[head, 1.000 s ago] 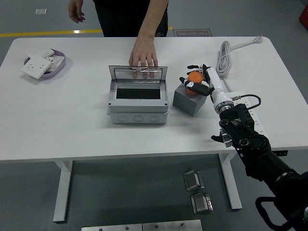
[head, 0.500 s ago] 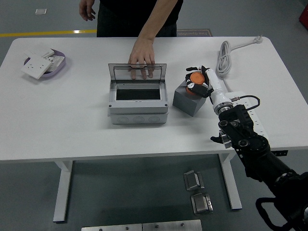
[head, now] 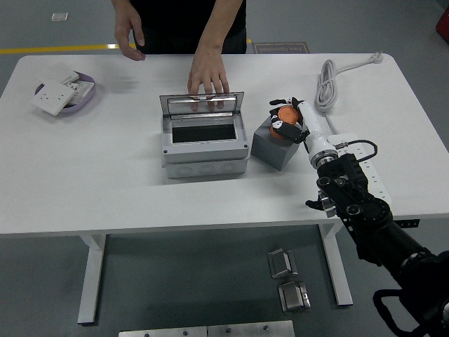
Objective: Pick up the cylinder from the cube,place it in the box,flap close box
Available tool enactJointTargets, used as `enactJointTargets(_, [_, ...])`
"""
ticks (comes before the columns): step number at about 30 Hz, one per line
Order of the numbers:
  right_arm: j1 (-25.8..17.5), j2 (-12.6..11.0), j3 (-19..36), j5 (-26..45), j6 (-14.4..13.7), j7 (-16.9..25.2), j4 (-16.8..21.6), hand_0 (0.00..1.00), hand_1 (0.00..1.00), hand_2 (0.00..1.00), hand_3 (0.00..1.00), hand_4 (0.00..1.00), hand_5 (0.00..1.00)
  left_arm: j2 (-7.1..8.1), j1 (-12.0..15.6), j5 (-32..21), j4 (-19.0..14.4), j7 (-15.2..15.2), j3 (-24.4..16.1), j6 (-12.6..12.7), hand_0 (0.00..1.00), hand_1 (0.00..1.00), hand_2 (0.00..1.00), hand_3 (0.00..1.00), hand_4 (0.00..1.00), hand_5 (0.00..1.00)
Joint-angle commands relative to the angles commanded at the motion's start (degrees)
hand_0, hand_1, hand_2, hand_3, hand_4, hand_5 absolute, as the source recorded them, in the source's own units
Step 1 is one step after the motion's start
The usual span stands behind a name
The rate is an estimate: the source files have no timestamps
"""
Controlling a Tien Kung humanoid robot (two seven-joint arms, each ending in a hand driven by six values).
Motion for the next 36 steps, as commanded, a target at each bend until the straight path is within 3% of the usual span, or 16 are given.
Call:
enactJointTargets(8, [0.1, 0.0, -0.1, 0.1, -0.5, -0.2, 0.6, 0.674, 0.619, 0.557, 0.566, 0.002, 0.002, -0.05, -0.1, 0.1, 0.0, -0.3, -0.3, 0.2, 0.582, 0.622, 0.536, 0.591, 0.635, 0.206])
enactJointTargets(19, [0.7, 0.0, 0.3, -0.6, -1.3, -0.6, 2.3, 0.638, 0.604, 0.556, 0.553, 0.002, 0.002, -0.13, 0.1, 0.3, 0.0, -0.4, -0.3, 0.3, 0.582, 0.622, 0.539, 0.594, 0.641, 0.216])
enactJointTargets(28, [0.6, 0.0, 1.7, -5.5, -3.4, -3.0, 9.8, 0.63, 0.6, 0.56, 0.537, 0.002, 0.002, -0.39, 0.4, 0.5, 0.0, -0.3, -0.6, 0.4, 0.582, 0.622, 0.542, 0.597, 0.646, 0.231])
enactJointTargets(31, [0.6, 0.0, 0.9, -9.2, -3.8, -5.7, 13.5, 0.63, 0.6, 0.56, 0.537, 0.002, 0.002, -0.45, 0.5, 0.5, 0.0, -0.3, -0.7, 0.4, 0.582, 0.622, 0.542, 0.597, 0.646, 0.231])
enactJointTargets(32, [0.6, 0.0, 0.5, -10.5, -3.9, -6.7, 14.6, 0.54, 0.577, 0.548, 0.53, 0.002, 0.002, -0.45, 0.6, 0.6, 0.0, -0.3, -0.8, 0.4, 0.583, 0.622, 0.543, 0.598, 0.65, 0.236])
enactJointTargets(36, [1.3, 0.0, -1.9, -17.2, -3.5, -11.5, 19.8, 0.54, 0.577, 0.548, 0.53, 0.002, 0.002, -0.39, 0.7, 0.9, 0.0, -0.1, -1.4, 0.4, 0.583, 0.622, 0.543, 0.598, 0.65, 0.236])
